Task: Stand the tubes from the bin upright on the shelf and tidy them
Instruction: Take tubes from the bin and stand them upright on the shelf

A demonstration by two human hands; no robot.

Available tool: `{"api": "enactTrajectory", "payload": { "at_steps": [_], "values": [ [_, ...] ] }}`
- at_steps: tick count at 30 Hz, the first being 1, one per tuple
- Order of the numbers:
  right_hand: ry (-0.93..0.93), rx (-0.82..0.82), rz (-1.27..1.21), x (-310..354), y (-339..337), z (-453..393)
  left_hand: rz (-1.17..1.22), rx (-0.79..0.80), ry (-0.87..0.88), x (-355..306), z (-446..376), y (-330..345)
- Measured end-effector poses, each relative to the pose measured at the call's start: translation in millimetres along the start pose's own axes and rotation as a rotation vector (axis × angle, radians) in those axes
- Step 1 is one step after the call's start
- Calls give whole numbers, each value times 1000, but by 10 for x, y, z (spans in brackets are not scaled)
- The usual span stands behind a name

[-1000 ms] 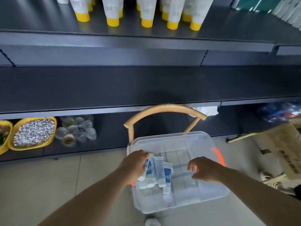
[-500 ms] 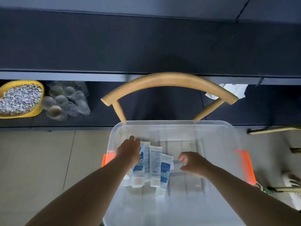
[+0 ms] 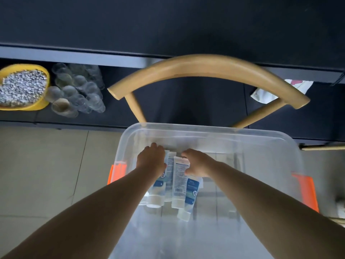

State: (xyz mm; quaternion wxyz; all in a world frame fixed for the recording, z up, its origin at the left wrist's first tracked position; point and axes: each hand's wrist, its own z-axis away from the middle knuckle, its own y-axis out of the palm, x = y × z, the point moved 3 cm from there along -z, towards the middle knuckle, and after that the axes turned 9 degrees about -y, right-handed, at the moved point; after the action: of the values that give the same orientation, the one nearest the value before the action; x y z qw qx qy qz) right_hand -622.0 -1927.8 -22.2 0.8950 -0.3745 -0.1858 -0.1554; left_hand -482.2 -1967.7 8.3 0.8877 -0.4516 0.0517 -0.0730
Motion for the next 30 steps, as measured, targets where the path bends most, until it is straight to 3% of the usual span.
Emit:
{"api": "enactTrajectory", "payload": {
  "at_steps": [14,26,30],
  "values": [
    [-47,-18,46,92,14,-126,43,-38,-9,-1,-26,43],
    [-23,43,-248,-62,-92,382,545,104,-129,37,189,-16],
    [-10,-31,-221,-129,-134,640,530,98,-121,134,354,-172]
  ]
}}
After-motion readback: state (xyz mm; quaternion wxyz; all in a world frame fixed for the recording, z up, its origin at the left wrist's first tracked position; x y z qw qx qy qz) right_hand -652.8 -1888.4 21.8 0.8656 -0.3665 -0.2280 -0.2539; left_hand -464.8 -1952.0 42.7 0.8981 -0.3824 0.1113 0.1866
